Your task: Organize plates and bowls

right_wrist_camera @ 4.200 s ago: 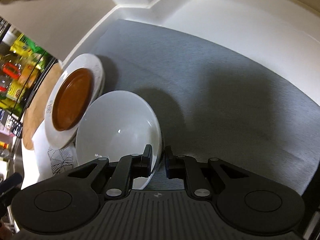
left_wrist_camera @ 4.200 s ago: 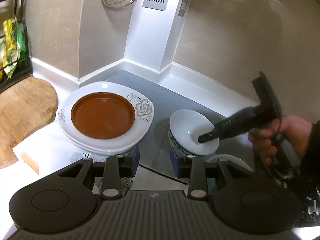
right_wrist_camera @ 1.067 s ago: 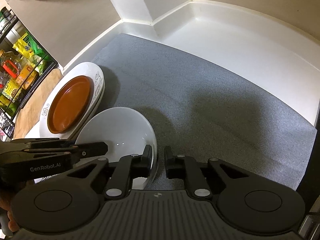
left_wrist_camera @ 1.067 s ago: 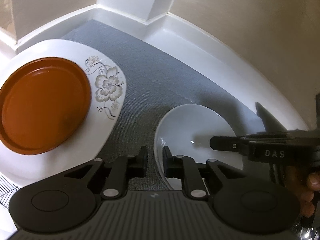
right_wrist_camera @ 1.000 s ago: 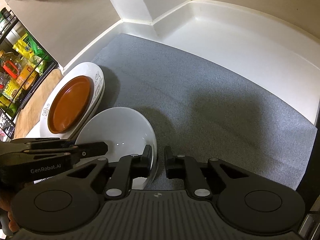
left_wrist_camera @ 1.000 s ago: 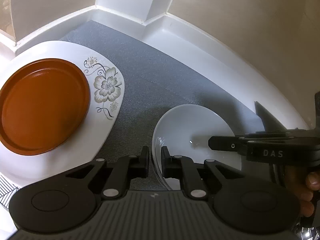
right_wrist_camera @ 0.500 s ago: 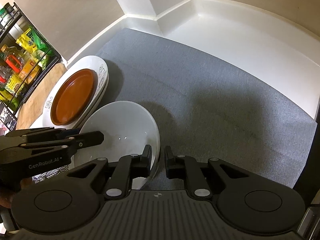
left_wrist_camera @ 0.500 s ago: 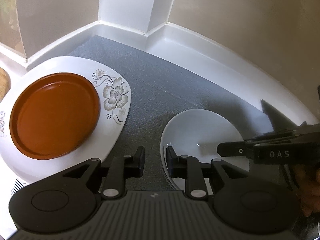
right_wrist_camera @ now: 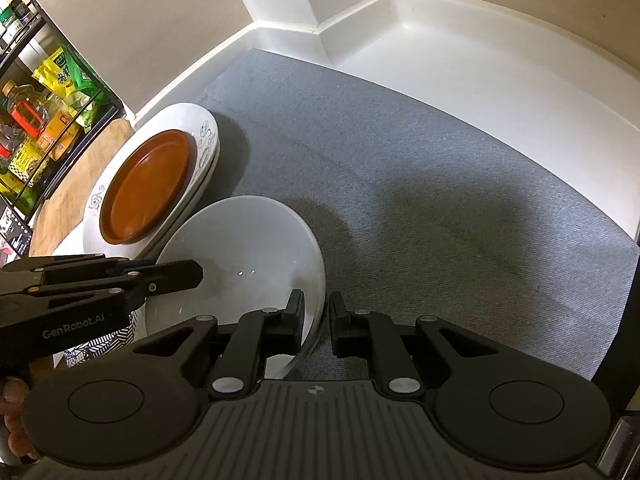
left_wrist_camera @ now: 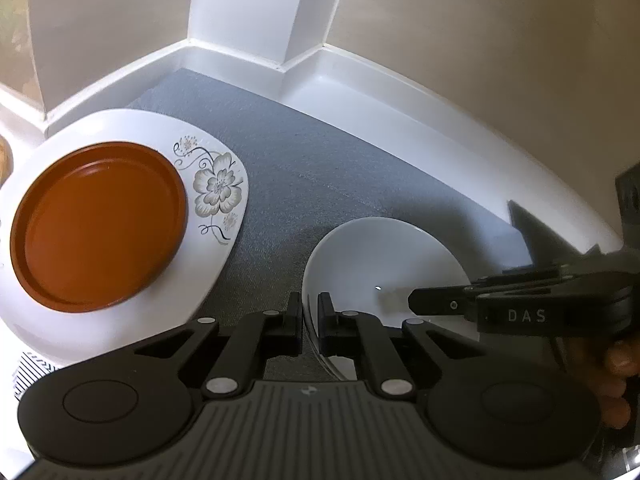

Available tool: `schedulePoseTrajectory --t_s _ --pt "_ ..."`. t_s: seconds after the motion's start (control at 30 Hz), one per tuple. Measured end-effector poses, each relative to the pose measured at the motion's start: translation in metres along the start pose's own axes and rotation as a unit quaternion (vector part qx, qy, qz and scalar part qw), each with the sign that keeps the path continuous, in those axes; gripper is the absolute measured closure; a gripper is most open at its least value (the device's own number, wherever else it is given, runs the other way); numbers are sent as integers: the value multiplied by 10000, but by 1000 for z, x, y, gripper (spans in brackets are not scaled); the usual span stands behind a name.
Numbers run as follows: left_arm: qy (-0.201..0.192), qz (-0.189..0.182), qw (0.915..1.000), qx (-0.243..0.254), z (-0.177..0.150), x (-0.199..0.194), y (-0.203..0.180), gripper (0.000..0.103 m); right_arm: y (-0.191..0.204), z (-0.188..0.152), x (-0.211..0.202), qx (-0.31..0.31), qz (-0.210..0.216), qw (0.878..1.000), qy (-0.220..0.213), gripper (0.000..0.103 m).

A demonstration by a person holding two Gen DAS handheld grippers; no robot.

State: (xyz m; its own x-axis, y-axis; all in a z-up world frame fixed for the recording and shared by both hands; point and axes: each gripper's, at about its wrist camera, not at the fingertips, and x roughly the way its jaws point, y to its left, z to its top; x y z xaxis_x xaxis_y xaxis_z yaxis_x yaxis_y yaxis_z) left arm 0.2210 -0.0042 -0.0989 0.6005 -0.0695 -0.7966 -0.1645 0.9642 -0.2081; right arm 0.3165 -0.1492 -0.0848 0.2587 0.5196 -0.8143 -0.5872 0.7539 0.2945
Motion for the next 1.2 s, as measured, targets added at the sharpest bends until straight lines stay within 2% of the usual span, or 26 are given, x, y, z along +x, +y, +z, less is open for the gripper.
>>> schedulePoseTrajectory --t_s 0.83,1.2 --pt "-167 -71 9998 70 8 -8 -10 99 1 7 -16 -74 -161 9996 -238 96" --pt "-66 -79 9999 60 10 0 -10 99 -7 3 -12 136 -117 9997 -181 96"
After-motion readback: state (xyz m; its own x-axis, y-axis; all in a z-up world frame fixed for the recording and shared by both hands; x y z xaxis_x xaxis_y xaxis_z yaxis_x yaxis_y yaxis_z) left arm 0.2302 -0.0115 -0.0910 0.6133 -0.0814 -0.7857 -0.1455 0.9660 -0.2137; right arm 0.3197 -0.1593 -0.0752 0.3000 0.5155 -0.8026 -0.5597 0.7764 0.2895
